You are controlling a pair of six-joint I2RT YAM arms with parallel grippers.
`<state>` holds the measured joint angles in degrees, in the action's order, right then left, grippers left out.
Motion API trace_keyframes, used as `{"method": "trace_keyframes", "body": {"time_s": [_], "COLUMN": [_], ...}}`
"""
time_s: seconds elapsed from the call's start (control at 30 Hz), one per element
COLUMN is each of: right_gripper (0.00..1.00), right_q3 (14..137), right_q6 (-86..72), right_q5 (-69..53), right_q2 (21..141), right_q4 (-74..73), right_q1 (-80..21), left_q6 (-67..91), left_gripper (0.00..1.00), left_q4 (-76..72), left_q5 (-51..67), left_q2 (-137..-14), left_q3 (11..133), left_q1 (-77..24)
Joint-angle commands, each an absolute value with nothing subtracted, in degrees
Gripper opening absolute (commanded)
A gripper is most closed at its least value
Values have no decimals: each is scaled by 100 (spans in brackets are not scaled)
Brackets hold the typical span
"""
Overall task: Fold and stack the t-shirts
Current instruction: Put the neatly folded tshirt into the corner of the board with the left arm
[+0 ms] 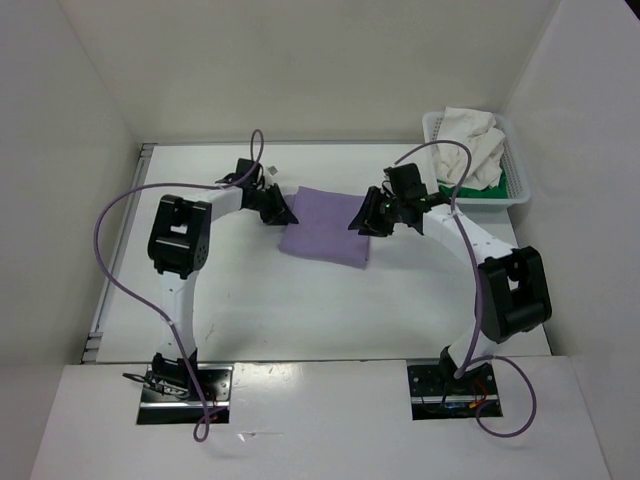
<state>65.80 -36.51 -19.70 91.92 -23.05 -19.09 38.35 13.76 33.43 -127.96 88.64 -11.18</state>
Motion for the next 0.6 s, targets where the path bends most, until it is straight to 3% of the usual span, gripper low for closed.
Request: {"method": "trace_keyframes", "body": {"time_s": [0.0,0.07,0.37,0.4,0.5,0.53,0.57], "right_gripper": [43,43,44,44,45,45,47], "right_q3": [6434,6363,6030,6029,6029,6029,6029], "right_q6": [-3665,-3665,-3551,-3551,-3498,-3446,-3445], "right_q5": [-2030,-2082,-2267,-2372,-2514,-2514,-2566], "right_q2": [8754,8676,8481,8481,8481,8481,8481], "right_q4": [-2013,-2013,-2013,-2013,-2065,-2065,-2118], "right_q1": [-1907,-1907,-1907,-1907,-1907,-1907,-1907], "left_q6": [3989,4095,4596,4649,4895,5078,5080], "left_gripper": [8,0,0,10,21,57,77], "left_q4": [1213,1213,1187,1117,951,714,712], "left_q5": [3341,3068,2672,2724,2540,2540,2540], "left_q2": [-13017,-12868,-11576,-11479,-10970,-10708,-10618], "left_q3": [9245,9377,8739,8615,7897,7658,7490], "left_q1": [-1187,-1073,1211,1604,2108,2379,2469]}}
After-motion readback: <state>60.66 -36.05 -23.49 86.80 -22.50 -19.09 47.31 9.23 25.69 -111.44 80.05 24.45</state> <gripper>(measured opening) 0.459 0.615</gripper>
